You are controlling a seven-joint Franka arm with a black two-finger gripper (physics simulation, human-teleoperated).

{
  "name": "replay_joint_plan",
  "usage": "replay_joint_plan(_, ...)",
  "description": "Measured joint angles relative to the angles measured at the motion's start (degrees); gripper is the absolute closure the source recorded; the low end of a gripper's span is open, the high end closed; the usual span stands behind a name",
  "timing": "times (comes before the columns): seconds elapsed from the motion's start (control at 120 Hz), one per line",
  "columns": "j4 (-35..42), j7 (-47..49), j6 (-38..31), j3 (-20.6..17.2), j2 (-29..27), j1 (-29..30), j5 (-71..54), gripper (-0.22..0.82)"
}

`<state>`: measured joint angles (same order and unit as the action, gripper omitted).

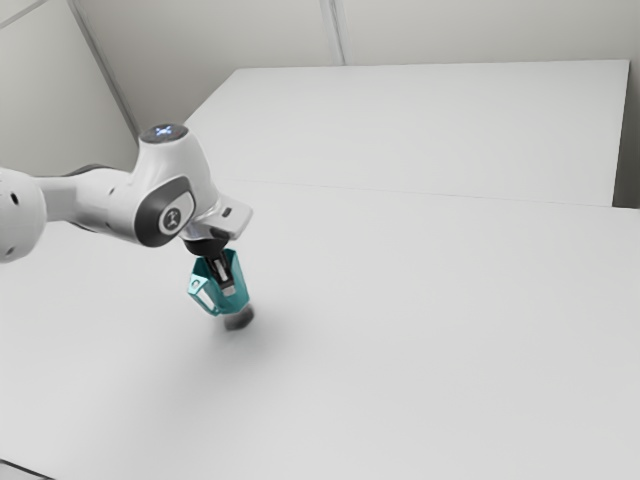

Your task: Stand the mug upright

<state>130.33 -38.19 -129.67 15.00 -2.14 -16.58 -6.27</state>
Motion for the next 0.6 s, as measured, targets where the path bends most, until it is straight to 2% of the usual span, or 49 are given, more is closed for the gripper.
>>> replay_joint_plan(0.6,1.97,2.77,-7.45,0.07,3.27,-0.39,-0.56,0.79)
